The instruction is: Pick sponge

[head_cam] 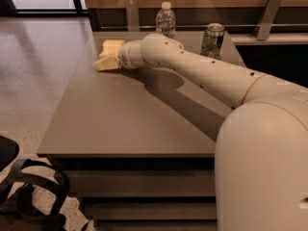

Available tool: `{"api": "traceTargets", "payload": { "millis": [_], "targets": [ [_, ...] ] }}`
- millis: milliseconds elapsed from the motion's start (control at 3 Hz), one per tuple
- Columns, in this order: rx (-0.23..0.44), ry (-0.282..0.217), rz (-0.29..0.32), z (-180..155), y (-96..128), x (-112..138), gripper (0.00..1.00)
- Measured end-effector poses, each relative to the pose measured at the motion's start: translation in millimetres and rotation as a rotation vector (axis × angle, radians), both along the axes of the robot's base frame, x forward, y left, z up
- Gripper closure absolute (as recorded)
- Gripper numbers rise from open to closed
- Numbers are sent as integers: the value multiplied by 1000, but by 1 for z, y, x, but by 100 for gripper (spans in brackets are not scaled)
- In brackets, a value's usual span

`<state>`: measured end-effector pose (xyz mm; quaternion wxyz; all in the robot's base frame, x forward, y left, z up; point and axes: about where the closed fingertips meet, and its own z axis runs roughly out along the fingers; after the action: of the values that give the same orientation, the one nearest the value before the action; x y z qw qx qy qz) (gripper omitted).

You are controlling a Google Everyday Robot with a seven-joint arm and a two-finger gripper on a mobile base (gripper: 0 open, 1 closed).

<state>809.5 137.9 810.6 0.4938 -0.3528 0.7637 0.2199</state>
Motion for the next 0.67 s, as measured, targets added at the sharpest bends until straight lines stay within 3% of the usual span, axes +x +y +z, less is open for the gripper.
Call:
{"api": "traceTargets", "payload": {
  "millis": [333,667],
  "targets": [
    [0,1,1,0,0,0,61],
    [0,1,1,5,0,0,92]
  ]
}}
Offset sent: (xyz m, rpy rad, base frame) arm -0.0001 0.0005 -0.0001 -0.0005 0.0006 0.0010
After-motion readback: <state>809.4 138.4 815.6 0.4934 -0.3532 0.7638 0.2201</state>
